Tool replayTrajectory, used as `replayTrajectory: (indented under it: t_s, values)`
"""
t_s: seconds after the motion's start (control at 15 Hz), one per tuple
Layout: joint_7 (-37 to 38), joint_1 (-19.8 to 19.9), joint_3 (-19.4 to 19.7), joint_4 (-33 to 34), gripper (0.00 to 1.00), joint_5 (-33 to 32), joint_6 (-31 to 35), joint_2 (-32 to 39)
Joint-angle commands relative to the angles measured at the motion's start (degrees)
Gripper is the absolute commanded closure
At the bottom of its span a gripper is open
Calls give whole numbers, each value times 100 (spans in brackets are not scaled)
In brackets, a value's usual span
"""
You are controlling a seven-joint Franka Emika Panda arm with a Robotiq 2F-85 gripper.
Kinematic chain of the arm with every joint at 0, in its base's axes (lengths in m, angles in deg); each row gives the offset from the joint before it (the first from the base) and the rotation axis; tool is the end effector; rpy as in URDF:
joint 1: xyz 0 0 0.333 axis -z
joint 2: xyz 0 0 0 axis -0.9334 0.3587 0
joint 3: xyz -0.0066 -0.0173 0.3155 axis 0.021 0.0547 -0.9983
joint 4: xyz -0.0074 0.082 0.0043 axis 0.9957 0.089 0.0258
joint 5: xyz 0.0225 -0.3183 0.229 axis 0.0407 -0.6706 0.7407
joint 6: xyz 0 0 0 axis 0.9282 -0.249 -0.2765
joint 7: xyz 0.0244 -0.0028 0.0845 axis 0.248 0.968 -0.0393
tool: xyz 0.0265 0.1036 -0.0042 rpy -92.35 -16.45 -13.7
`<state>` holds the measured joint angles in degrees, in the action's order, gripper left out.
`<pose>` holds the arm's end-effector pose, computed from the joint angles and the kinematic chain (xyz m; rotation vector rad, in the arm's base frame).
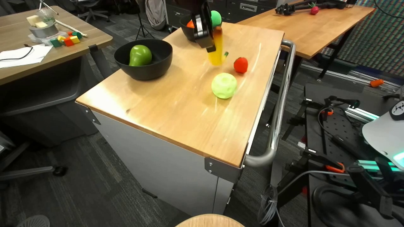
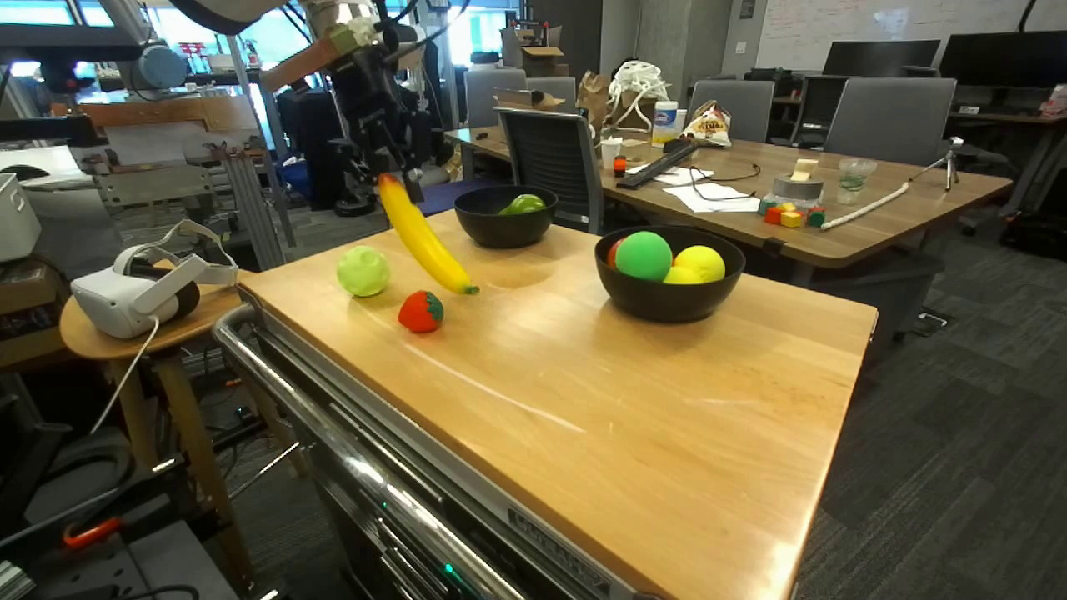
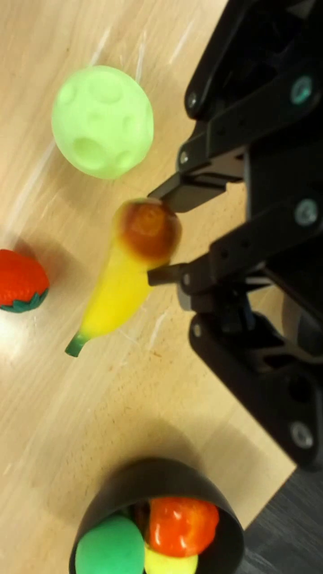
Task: Take the fruits out of the left and right bowl respectively and put them on the table
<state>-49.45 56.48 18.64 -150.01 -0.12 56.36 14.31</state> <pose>0.5463 0.1576 0.3744 2.6151 0.5265 -0.2545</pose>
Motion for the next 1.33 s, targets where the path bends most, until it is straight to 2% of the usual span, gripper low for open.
replayTrajectory:
  t_s: [0.0,0.33,0.4,0.47,0.8,0.87,1.27]
  values:
    - [28,114,8,-197,87,292,291,149]
    - [-42,144,-11,-387,86,483,771,207]
    - [-30,136,-10,-446,54,473,926,175]
    - [29,117,-1,-522,40,398,1124,120]
    - [273,32,69,-817,4,-117,1911,-138]
    - [351,22,80,-872,0,-290,2010,-234]
    - [640,132,65,-1105,0,-886,1995,-945]
